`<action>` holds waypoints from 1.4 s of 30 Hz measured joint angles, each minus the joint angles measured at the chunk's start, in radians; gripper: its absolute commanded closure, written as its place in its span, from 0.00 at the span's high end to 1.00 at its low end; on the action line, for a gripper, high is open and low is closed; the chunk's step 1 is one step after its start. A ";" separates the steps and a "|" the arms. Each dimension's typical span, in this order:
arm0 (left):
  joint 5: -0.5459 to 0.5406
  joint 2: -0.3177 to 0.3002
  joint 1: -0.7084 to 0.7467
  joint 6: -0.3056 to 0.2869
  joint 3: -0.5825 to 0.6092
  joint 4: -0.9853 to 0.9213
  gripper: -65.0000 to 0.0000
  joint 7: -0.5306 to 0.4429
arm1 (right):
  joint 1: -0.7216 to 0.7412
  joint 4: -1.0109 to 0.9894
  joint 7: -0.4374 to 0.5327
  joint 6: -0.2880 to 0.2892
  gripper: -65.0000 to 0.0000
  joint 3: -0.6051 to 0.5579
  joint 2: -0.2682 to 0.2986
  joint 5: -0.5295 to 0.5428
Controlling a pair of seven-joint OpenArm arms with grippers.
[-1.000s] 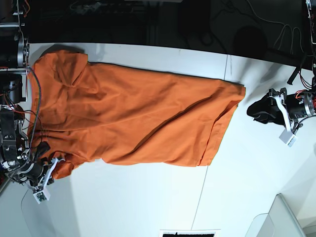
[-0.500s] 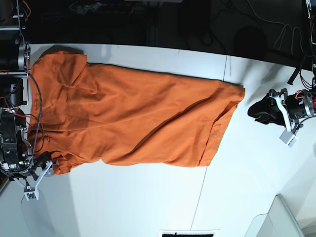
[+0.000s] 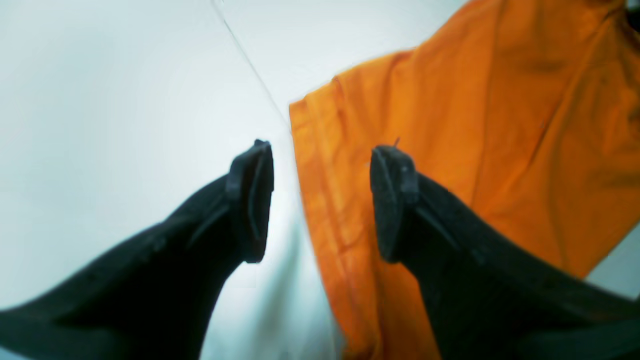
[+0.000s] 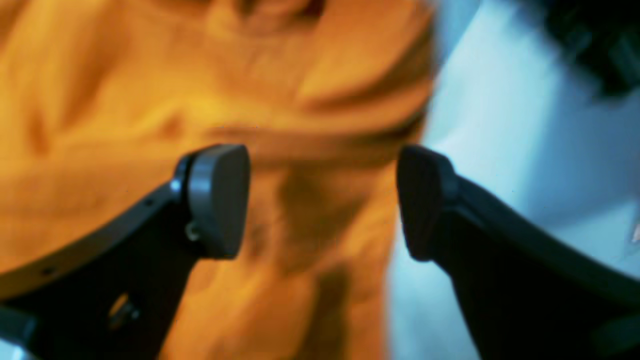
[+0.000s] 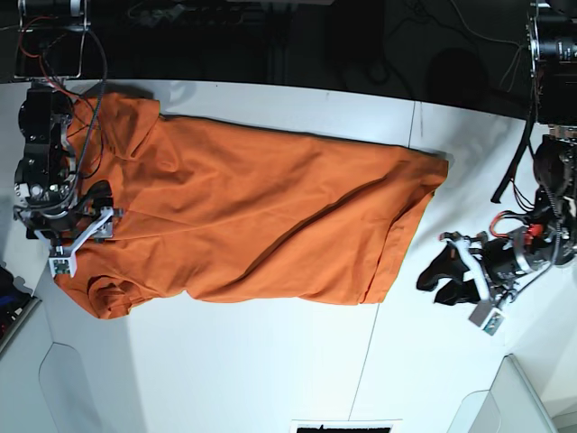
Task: Layout the t-shirt on the table in an organized manner, then fold the t-shirt properly
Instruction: 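Release the left gripper and move it over the shirt middle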
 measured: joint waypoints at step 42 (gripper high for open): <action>-0.013 0.057 -0.085 -0.072 0.240 0.165 0.00 0.043 | -0.042 0.037 0.046 0.006 0.69 0.168 -0.095 0.014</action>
